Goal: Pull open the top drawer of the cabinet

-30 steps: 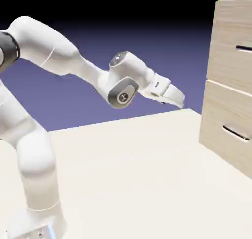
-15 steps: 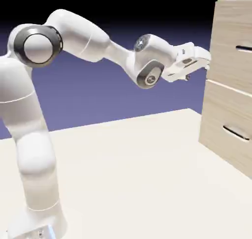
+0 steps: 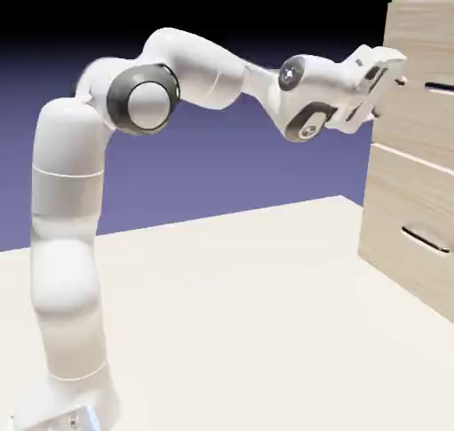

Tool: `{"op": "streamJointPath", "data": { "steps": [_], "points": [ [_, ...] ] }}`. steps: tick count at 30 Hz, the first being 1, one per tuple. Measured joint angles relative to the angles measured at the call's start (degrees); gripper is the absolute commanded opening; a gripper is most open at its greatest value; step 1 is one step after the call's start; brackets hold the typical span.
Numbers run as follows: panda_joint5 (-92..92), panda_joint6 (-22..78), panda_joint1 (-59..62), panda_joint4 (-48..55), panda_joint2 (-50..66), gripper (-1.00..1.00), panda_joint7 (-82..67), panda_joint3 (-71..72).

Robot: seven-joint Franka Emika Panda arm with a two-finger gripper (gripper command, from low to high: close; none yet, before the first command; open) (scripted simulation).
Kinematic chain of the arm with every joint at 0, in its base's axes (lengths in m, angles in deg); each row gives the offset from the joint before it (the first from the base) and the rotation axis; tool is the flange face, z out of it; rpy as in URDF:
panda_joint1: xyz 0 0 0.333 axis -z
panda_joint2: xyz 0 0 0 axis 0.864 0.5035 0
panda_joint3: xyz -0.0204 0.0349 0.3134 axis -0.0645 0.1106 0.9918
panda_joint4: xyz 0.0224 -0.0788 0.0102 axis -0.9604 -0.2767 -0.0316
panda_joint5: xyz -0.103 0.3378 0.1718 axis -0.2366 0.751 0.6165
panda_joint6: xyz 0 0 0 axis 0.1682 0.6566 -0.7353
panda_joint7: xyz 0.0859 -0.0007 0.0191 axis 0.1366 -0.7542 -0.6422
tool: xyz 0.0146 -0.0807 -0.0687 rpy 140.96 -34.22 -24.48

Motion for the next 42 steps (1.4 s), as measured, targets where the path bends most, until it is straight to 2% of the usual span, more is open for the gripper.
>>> {"op": "streamJointPath", "data": {
  "steps": [18,38,39,42],
  "points": [
    [12.74,-8.67,1.00,29.17,21.80,0.00,-43.84,6.20],
    [29.22,7.69,-18.08,55.19,38.02,0.00,-34.97,-33.24],
    [29.67,8.14,-18.60,55.90,38.47,-1.00,-34.73,-34.33],
    [30.24,7.30,-18.19,54.67,37.35,-1.00,-37.03,-32.26]
  ]
}}
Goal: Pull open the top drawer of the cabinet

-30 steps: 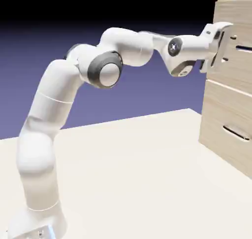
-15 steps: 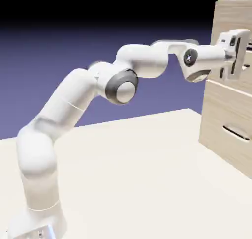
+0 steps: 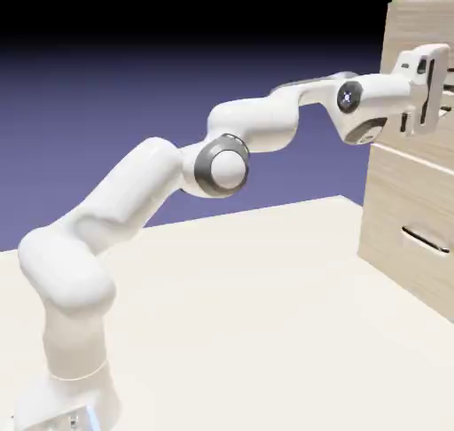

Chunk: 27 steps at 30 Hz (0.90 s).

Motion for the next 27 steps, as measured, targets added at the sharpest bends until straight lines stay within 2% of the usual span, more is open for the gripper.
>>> {"op": "streamJointPath", "data": {
  "steps": [8,18,27],
  "points": [
    [2.77,-6.06,5.32,-7.24,-6.74,-1.00,-15.39,16.59],
    [-11.70,-14.31,17.45,-20.29,-13.16,-1.00,-12.85,37.36],
    [-22.20,-22.00,30.52,-38.72,-21.62,-1.00,-5.53,52.00]
  ]
}}
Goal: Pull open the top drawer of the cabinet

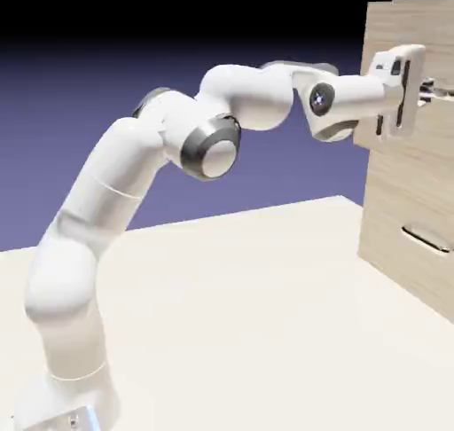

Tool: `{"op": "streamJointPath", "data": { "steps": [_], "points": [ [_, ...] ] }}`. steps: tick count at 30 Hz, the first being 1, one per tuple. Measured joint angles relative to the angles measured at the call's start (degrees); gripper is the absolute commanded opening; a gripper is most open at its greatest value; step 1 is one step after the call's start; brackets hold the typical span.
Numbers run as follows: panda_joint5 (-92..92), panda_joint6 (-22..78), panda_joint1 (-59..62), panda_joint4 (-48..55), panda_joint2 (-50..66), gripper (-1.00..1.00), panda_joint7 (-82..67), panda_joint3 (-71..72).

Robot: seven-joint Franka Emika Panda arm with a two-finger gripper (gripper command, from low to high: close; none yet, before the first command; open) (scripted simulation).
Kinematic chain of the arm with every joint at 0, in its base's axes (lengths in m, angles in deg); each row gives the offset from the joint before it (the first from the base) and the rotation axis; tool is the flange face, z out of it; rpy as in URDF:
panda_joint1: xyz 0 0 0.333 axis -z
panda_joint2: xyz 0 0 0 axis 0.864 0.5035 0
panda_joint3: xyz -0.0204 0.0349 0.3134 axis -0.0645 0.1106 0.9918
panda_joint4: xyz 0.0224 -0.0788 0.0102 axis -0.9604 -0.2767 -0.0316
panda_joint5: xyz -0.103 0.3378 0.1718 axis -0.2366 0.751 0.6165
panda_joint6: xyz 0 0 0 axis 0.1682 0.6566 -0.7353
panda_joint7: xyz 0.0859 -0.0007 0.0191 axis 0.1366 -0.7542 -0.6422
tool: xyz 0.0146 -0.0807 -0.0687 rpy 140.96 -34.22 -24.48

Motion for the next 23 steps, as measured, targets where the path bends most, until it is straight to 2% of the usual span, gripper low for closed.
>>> {"op": "streamJointPath", "data": {
  "steps": [11,20,21,23],
  "points": [
    [-9.13,-5.81,14.72,-22.84,-13.66,-1.00,14.77,10.58],
    [-20.62,-7.19,25.11,-39.93,-29.01,-1.00,35.73,14.00],
    [-21.36,-7.21,23.78,-40.70,-29.84,1.00,36.95,12.27],
    [-21.37,-7.26,24.13,-40.70,-29.83,1.00,36.97,12.64]
  ]
}}
